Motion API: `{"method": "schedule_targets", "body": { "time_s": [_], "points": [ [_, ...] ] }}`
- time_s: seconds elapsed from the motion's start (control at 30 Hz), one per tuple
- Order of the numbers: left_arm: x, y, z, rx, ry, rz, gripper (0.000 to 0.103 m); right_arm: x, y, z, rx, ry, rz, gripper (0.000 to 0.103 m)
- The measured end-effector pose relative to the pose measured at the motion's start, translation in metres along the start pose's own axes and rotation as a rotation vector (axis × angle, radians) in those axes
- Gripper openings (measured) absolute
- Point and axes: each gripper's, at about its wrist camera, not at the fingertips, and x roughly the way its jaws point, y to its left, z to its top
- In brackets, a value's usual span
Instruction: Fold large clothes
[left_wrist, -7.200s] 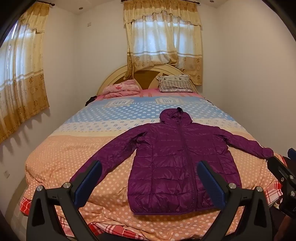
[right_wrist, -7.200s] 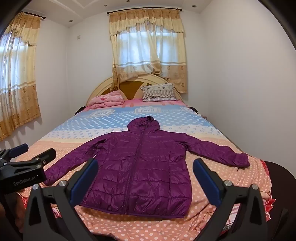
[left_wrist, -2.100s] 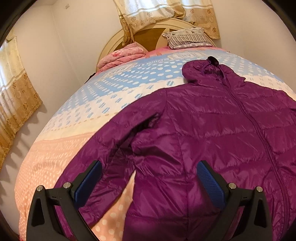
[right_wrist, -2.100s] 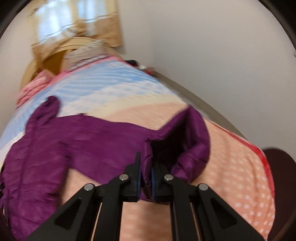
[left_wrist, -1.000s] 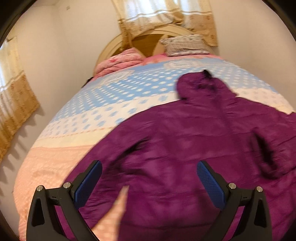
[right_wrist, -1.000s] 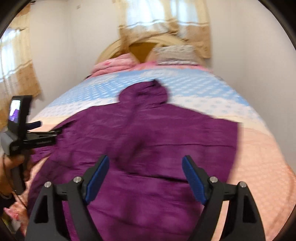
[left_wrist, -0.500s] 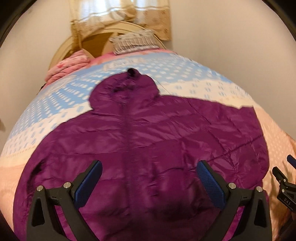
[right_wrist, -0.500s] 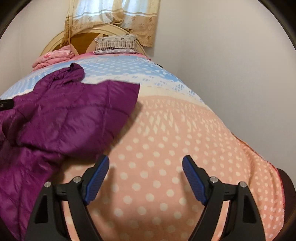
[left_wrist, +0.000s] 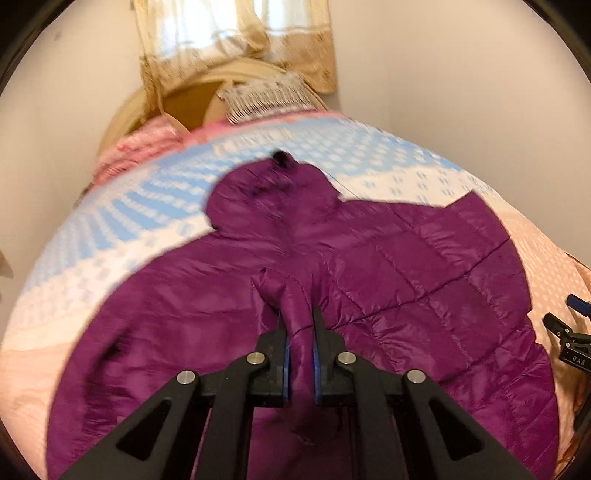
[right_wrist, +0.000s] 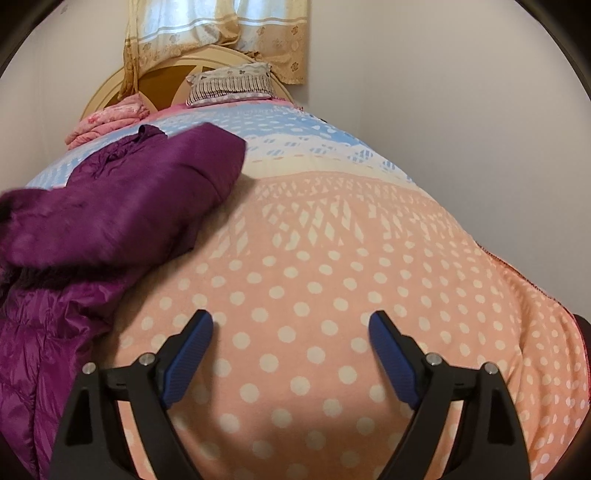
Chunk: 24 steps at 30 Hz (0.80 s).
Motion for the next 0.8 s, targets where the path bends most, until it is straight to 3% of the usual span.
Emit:
{"method": "schedule_targets", "body": {
  "time_s": [0.23, 0.53, 0.67, 0.7, 0.77, 0.8],
  "points": [
    [-0.006, 0.037, -0.013, 0.010, -0.019, 0.078, 0.008, 0.003, 0.001, -0.001, -0.004, 0.004, -0.014, 0.092],
    [0.033, 0.038, -0.046, 0.047, 0.029, 0.199, 0.009, 0.006, 0.000, -0.001, -0.003, 0.006, -0.012, 0.093],
    [0.036, 0.046, -0.047, 0.013, 0.046, 0.193, 0.012, 0.002, -0.001, 0.001, -0.002, 0.008, 0.003, 0.093],
    [0.034, 0.049, -0.045, -0.001, 0.043, 0.193, 0.015, -0.001, -0.003, 0.005, 0.013, 0.016, 0.012, 0.090],
    [0.020, 0.058, -0.040, -0.030, 0.006, 0.239, 0.037, -0.011, -0.004, 0.014, 0.047, 0.019, 0.057, 0.079],
    [0.013, 0.061, -0.039, -0.034, -0.024, 0.270, 0.062, -0.015, -0.005, 0.021, 0.064, 0.015, 0.084, 0.069]
  ]
}}
